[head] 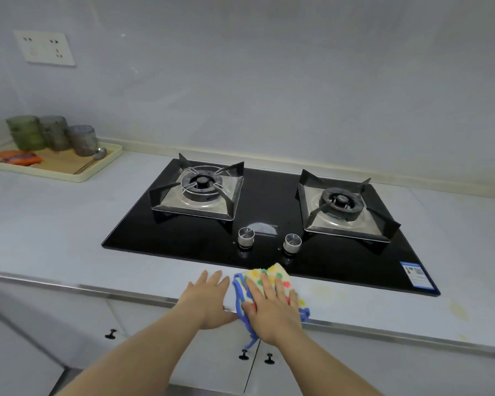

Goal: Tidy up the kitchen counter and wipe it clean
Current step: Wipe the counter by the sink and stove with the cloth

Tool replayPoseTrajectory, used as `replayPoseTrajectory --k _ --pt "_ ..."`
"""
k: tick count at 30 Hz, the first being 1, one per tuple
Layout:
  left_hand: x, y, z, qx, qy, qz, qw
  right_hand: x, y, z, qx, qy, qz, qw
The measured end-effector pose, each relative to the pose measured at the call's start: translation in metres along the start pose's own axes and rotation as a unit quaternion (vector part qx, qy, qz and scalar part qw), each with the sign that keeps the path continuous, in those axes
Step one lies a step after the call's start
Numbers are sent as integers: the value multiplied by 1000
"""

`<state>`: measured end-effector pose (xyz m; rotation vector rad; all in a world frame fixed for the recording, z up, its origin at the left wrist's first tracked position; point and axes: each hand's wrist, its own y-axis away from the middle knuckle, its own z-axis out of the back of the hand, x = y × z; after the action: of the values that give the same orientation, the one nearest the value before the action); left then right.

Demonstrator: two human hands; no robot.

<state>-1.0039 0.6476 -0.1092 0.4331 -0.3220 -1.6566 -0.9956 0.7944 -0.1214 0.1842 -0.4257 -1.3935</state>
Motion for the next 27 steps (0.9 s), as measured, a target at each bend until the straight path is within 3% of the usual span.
replayPoseTrajectory --k 5,10,14,19,27 --pt "1 0 5 18 13 -5 1000 -38 10 4 -15 15 -28 999" --pt "4 -2 12 36 6 -11 999 -12 4 -3 -23 -8 -101 995" --pt "6 -3 14 40 -9 -22 999 16 -10 -9 -10 -2 -52 999" --pt "4 -5 15 41 -35 -5 999 -3 -2 -6 -14 5 -14 1000" --pt "-45 -10 12 87 -43 84 992 -88 22 11 -30 -47 -170 984"
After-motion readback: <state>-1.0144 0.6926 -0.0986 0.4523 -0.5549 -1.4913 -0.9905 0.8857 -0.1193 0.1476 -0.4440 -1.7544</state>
